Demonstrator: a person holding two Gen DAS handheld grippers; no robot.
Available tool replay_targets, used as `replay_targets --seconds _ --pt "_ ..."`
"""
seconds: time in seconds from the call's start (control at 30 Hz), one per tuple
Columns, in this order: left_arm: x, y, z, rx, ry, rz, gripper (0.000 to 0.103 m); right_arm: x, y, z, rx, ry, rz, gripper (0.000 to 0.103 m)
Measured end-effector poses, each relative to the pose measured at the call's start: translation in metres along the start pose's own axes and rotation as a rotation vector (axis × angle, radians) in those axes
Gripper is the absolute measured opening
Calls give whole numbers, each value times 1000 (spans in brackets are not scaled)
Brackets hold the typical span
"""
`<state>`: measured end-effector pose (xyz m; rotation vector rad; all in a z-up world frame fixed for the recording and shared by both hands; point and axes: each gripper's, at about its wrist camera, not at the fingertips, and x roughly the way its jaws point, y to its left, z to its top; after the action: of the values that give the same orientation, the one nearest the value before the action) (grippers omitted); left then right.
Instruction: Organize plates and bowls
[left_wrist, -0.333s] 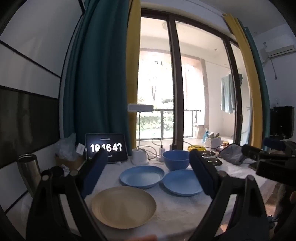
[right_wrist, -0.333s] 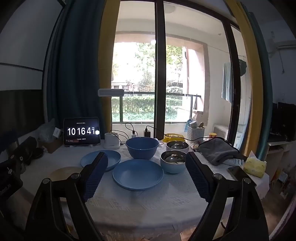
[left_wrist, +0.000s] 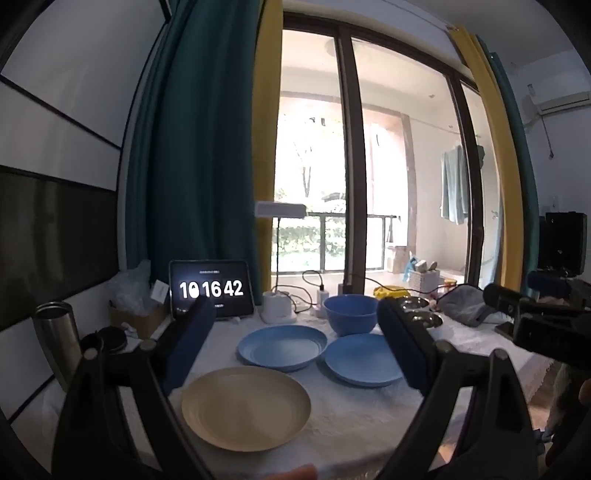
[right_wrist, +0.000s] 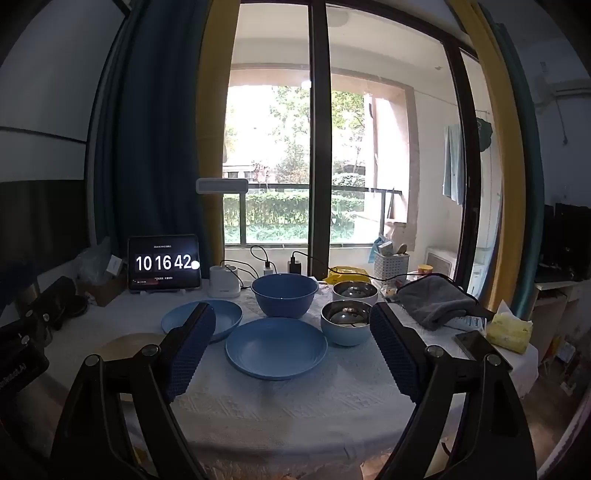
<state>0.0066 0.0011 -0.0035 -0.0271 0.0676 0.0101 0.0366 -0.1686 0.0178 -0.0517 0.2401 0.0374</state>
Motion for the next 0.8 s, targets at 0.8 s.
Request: replay_targets --seconds 0.8 --pt "0 3 0 -9 1 6 91 0 4 2 -6 -1 8 88"
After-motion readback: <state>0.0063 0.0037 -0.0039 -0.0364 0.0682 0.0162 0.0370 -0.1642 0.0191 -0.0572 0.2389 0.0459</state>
